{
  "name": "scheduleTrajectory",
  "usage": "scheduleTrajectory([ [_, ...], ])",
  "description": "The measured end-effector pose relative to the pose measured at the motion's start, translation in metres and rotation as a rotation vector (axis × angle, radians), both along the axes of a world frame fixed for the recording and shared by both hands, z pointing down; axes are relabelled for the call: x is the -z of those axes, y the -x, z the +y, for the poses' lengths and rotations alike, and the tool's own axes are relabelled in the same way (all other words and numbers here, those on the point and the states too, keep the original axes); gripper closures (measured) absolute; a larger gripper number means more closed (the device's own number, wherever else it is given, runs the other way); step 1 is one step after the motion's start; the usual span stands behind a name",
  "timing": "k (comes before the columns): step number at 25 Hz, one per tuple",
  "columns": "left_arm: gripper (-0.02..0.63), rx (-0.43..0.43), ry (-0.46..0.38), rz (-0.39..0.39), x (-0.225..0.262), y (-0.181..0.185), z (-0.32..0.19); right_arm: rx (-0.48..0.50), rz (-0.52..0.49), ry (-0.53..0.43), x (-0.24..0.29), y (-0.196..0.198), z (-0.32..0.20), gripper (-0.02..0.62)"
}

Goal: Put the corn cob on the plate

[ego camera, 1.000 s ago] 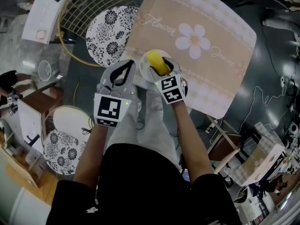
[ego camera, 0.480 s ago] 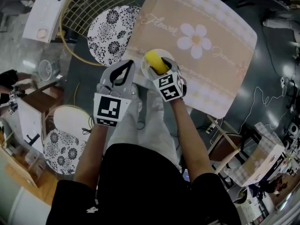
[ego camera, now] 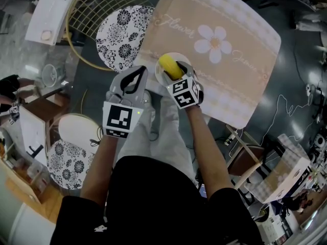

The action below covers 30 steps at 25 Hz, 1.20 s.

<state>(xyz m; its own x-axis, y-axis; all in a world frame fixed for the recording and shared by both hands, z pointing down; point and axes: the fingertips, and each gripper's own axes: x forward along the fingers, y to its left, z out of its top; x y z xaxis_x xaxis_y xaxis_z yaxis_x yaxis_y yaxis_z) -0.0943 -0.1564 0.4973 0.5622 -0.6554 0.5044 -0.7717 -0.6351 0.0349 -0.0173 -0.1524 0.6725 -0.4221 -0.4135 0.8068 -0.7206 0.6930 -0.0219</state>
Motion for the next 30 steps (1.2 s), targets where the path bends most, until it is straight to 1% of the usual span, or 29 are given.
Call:
scheduleTrajectory([
  [10, 0.601, 0.004, 0.008, -0.002, -0.002, 0.001, 0.004, -0.004, -0.013, -0.022, 0.001, 0.0, 0.0, 0.336],
  [18, 0.601, -0.001, 0.004, 0.0, 0.001, 0.001, 0.007, -0.04, -0.07, -0.061, 0.023, -0.002, 0.001, 0.336],
  [20, 0.6, -0.008, -0.004, 0.004, 0.005, -0.001, 0.007, -0.075, -0.1, -0.068, 0.032, -0.006, 0.002, 0.336],
  [25, 0.601, -0.023, -0.033, 0.012, 0.023, -0.001, 0.01, -0.129, -0.139, -0.13, 0.072, -0.014, 0.001, 0.337],
  [30, 0.601, -0.035, -0.055, 0.018, 0.041, 0.0, 0.016, -0.153, -0.172, -0.196, 0.12, -0.017, 0.007, 0.393],
])
